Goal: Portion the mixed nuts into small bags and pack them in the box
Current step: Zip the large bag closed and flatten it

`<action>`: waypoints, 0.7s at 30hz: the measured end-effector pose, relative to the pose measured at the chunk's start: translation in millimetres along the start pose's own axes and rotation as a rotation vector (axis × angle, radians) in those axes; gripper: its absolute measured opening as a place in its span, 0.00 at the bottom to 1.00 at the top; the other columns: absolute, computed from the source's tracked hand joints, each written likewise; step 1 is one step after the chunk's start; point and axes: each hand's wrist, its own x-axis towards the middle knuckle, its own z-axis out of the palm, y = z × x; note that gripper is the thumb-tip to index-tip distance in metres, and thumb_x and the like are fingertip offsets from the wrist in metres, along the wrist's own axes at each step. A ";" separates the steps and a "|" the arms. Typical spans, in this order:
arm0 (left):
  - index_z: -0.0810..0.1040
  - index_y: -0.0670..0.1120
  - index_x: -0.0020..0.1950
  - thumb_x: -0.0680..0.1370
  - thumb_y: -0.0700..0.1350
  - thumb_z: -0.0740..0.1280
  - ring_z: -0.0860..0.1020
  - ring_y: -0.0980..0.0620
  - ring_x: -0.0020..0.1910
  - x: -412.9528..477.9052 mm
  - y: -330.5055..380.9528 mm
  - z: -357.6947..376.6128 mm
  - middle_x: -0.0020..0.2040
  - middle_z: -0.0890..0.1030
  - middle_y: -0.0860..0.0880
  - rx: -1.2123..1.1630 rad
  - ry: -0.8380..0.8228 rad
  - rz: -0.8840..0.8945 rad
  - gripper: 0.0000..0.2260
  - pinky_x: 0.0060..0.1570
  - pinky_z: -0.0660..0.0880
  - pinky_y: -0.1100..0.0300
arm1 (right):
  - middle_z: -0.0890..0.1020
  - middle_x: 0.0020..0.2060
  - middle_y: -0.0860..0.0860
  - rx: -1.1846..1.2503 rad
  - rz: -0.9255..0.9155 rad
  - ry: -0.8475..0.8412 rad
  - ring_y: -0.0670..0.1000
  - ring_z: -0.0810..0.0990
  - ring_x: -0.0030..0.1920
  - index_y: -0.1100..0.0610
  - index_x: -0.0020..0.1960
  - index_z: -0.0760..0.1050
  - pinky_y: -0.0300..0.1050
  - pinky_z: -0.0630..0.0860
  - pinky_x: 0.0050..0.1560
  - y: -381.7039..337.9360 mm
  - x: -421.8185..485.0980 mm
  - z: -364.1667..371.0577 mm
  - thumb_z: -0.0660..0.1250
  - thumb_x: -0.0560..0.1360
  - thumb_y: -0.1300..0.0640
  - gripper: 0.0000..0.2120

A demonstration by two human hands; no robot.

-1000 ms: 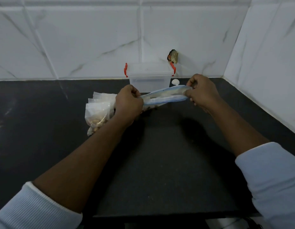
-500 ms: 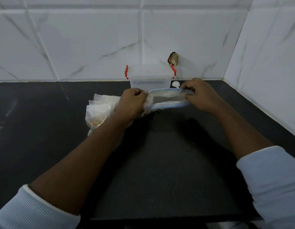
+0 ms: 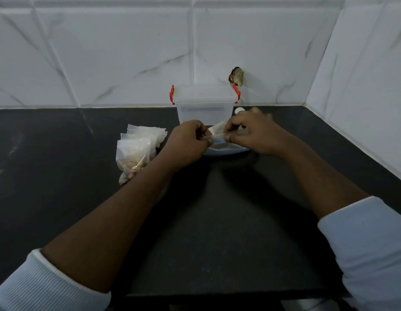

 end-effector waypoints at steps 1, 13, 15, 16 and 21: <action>0.79 0.50 0.49 0.79 0.48 0.72 0.79 0.55 0.43 0.3 0.3 0.4 0.43 0.80 0.54 0.033 0.019 0.006 0.04 0.39 0.74 0.63 | 0.79 0.46 0.41 -0.063 0.006 0.019 0.51 0.69 0.59 0.45 0.48 0.79 0.53 0.61 0.57 0.9 0.0 -2.2 0.70 0.77 0.42 0.08; 0.78 0.48 0.46 0.81 0.54 0.69 0.77 0.56 0.38 6.0 -4.8 0.8 0.40 0.80 0.52 0.069 0.206 -0.102 0.10 0.35 0.68 0.66 | 0.84 0.41 0.50 0.240 0.148 0.023 0.54 0.82 0.44 0.52 0.45 0.82 0.54 0.78 0.48 37.7 -10.2 -25.7 0.72 0.75 0.52 0.04; 0.80 0.48 0.46 0.80 0.54 0.69 0.79 0.55 0.39 6.6 -6.4 -0.7 0.40 0.81 0.51 0.039 0.175 -0.114 0.11 0.37 0.72 0.64 | 0.84 0.40 0.50 0.252 0.165 0.061 0.52 0.82 0.42 0.52 0.45 0.83 0.52 0.78 0.46 39.0 -9.4 -21.7 0.71 0.75 0.55 0.02; 0.81 0.47 0.46 0.80 0.55 0.70 0.80 0.55 0.40 6.5 -6.0 -1.0 0.40 0.82 0.51 0.008 0.156 -0.120 0.11 0.39 0.75 0.62 | 0.83 0.37 0.50 0.241 0.180 0.099 0.49 0.80 0.38 0.52 0.45 0.82 0.48 0.77 0.42 39.0 -8.8 -18.6 0.72 0.76 0.56 0.01; 0.82 0.44 0.47 0.80 0.52 0.70 0.82 0.49 0.44 5.7 3.6 -0.5 0.44 0.83 0.46 -0.247 0.010 -0.239 0.11 0.43 0.81 0.56 | 0.79 0.31 0.49 0.132 0.252 0.271 0.43 0.72 0.31 0.57 0.45 0.83 0.38 0.67 0.34 32.2 -0.4 -4.4 0.73 0.75 0.56 0.04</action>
